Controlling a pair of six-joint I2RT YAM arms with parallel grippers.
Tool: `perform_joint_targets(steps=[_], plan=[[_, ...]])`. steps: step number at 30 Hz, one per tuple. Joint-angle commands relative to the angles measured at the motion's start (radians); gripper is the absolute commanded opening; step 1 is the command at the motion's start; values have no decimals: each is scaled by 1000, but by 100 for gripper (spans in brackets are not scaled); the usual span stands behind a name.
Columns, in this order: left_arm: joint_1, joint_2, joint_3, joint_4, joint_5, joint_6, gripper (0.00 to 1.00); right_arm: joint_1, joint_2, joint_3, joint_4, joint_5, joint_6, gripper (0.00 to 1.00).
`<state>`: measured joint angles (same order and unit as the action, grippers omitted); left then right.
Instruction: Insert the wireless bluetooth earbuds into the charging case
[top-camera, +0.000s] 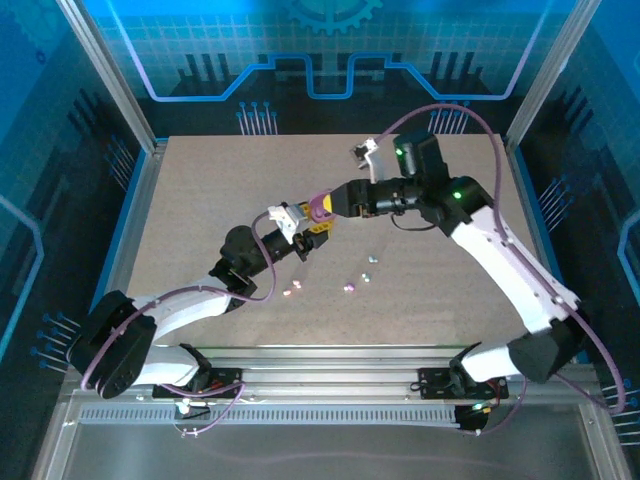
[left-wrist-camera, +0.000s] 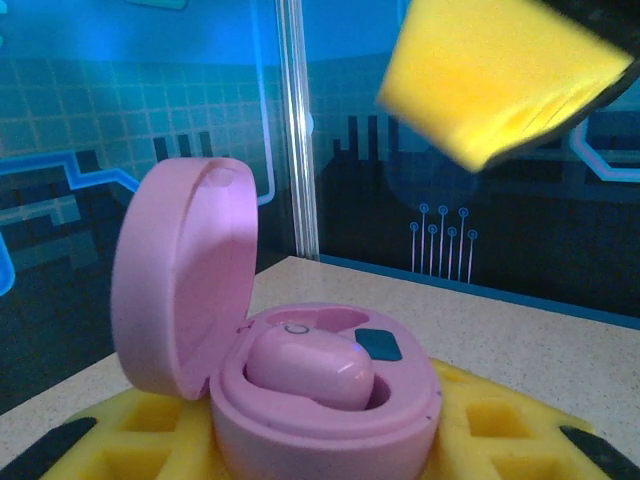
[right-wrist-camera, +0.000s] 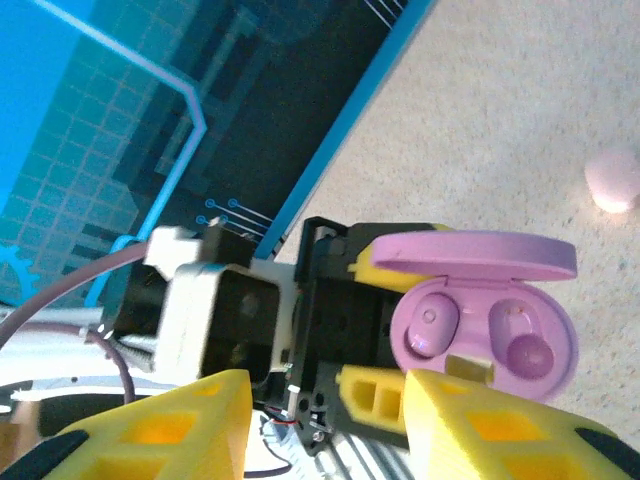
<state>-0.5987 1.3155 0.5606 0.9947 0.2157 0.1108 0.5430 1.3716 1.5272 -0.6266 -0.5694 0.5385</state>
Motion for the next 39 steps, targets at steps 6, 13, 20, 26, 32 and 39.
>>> perform_joint_targets(steps=[6, 13, 20, 26, 32, 39], plan=[[-3, -88, -6, 8, -23, -14, 32, -98, -262, -220, 85, 339, -38, 41], [-3, -157, -12, -48, -41, -20, 32, -251, -190, -329, -53, 250, 23, 38], [-3, -210, 5, -126, -36, -31, 32, -149, 61, -386, -184, 134, -7, 38], [-3, -228, 2, -130, -43, -30, 32, 0, 181, -479, -86, 172, 107, 40], [-3, -247, -7, -143, -49, -34, 32, 112, 234, -502, 0, 329, 206, 45], [-3, -265, -12, -154, -58, -30, 32, 197, 260, -536, 70, 478, 321, 47]])
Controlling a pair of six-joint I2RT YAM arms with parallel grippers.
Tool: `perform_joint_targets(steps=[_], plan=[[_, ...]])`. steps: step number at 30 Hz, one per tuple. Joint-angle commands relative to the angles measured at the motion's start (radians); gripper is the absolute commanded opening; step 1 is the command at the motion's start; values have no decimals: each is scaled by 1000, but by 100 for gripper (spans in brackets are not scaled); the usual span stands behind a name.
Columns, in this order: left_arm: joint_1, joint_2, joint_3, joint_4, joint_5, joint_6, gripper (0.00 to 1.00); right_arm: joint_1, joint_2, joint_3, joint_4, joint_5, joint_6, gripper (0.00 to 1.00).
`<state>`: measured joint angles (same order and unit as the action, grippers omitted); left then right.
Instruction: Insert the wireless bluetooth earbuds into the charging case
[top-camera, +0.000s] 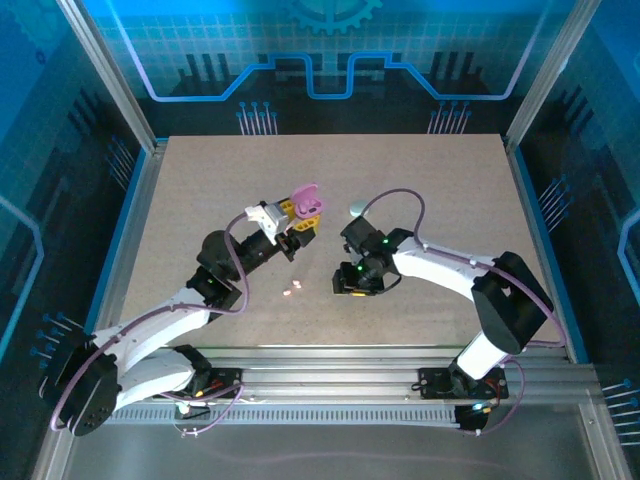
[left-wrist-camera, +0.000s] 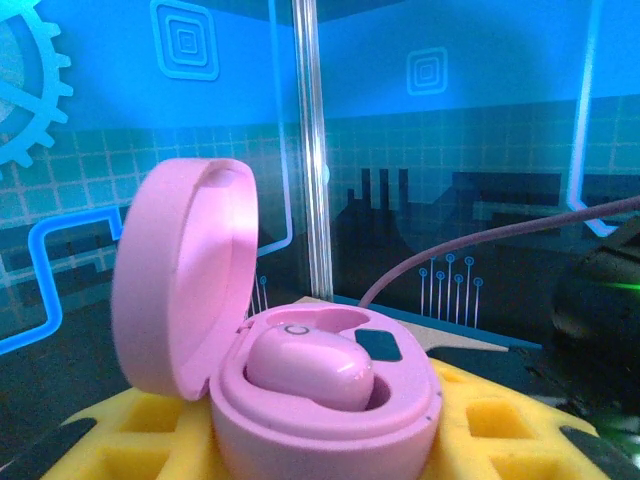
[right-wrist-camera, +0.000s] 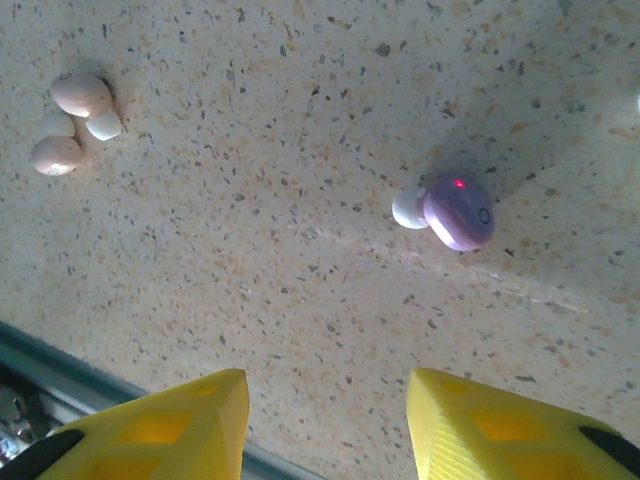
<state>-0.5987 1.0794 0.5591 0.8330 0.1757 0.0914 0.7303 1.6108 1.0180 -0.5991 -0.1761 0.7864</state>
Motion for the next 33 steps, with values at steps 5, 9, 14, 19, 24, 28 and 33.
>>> perform_joint_targets(steps=[5, 9, 14, 19, 24, 28, 33], plan=[[-3, -33, -18, 7, -18, -19, 32, 11, 44, -41, 98, 76, 99, 48], [-3, -33, -18, 8, -13, -23, 33, 7, 80, -34, 118, 55, 99, 48], [-3, -38, -18, 2, -18, -19, 33, 3, 99, -26, 112, 73, 107, 49], [-3, -35, -18, 2, -22, -19, 33, -6, 106, -30, 127, 87, 105, 49], [-3, -28, -14, 1, -25, -13, 33, -15, 128, -15, 117, 99, 101, 49], [-3, -22, -11, -1, -30, -10, 33, -17, 140, -3, 123, 106, 88, 48], [-3, -9, -5, -1, -30, -13, 33, -22, 153, 21, 105, 127, 71, 47]])
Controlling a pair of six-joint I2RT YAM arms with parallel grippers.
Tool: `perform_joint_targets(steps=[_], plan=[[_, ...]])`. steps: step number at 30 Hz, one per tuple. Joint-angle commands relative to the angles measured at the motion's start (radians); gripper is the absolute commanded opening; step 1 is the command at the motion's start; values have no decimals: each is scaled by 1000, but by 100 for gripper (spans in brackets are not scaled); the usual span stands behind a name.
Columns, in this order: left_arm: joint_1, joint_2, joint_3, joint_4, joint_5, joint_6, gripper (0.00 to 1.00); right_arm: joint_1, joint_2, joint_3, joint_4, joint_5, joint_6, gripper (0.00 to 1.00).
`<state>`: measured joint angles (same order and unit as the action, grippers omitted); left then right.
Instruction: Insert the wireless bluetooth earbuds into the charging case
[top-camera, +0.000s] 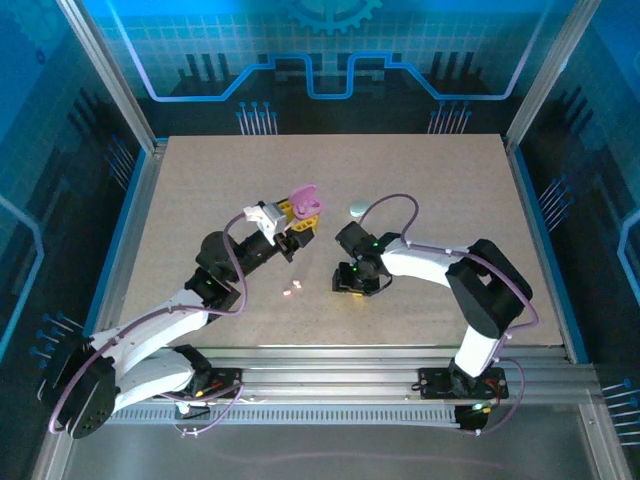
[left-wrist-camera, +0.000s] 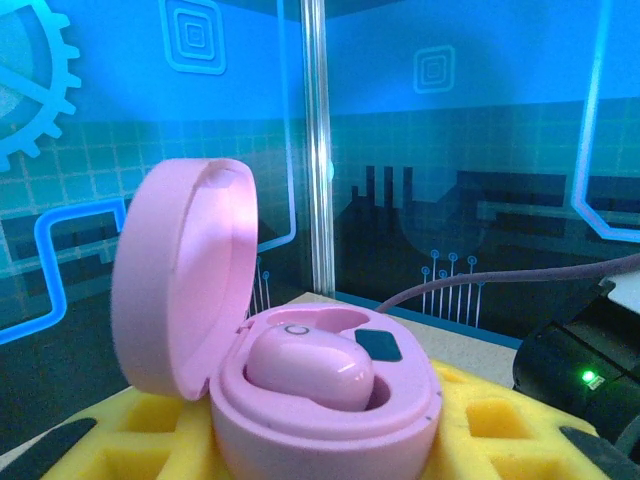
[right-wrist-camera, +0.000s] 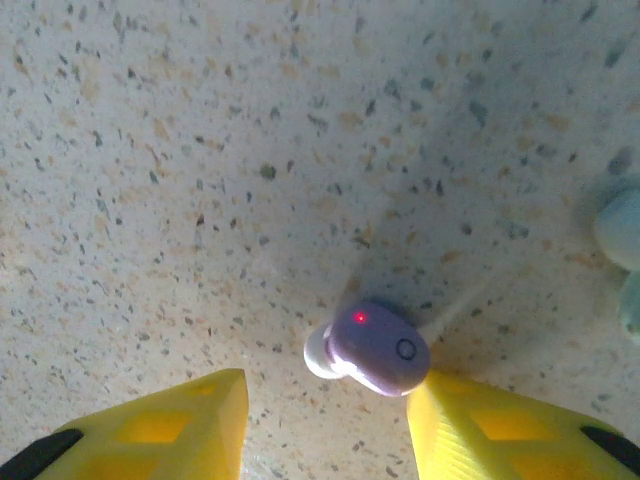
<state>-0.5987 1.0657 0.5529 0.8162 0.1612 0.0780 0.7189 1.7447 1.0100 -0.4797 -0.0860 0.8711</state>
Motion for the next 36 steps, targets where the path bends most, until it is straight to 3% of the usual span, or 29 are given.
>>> perform_joint_targets(steps=[1, 16, 36], plan=[[-3, 8, 1, 15, -15, 0, 33, -11, 25, 34, -17, 38, -17, 46], [-3, 21, 8, 19, -14, 1, 33, -15, 66, 108, -69, 86, -71, 44], [-3, 11, -1, 20, -19, 0, 33, -5, 142, 215, -180, 132, -159, 32]])
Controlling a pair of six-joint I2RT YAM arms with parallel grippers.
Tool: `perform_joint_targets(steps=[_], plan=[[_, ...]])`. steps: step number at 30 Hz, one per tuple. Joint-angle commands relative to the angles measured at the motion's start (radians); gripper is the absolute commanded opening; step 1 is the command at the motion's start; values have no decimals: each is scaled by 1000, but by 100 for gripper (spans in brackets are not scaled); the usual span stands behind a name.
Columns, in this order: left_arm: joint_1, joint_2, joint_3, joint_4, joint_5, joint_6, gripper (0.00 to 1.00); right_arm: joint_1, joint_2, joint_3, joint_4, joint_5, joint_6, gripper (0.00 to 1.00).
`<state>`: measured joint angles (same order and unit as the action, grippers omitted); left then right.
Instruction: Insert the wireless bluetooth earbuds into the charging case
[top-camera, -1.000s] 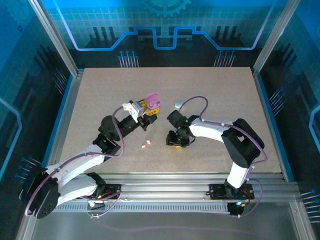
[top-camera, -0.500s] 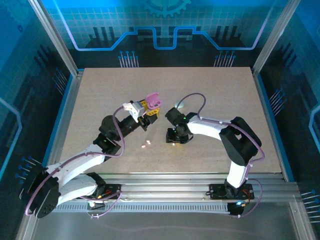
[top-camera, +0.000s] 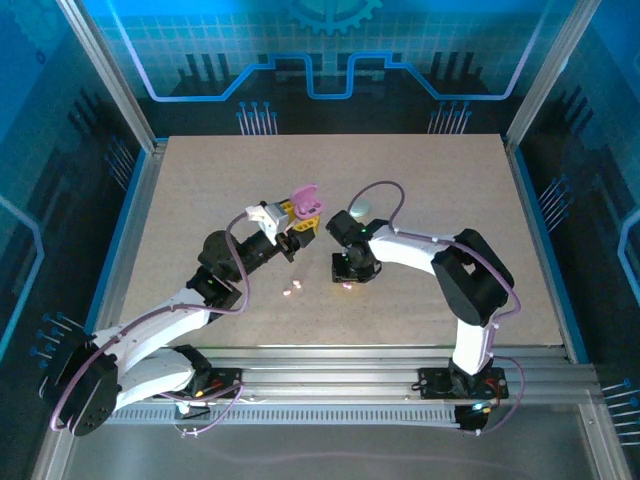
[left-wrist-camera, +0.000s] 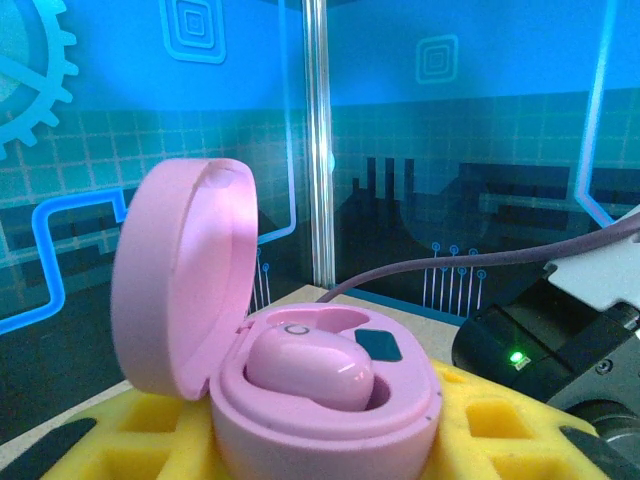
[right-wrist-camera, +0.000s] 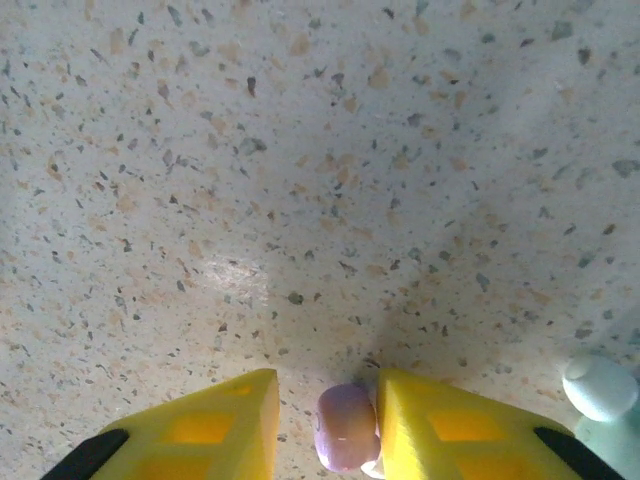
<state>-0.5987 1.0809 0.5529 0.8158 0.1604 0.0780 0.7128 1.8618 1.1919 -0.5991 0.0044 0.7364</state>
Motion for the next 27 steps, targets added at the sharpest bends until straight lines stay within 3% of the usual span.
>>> perform_joint_targets(steps=[1, 27], plan=[[-3, -6, -1, 19, -19, 0, 33, 2, 29, 37, -63, 40, -32, 30], [-3, -9, 2, 19, -16, -5, 33, 22, 130, 167, -216, 8, -182, 26]])
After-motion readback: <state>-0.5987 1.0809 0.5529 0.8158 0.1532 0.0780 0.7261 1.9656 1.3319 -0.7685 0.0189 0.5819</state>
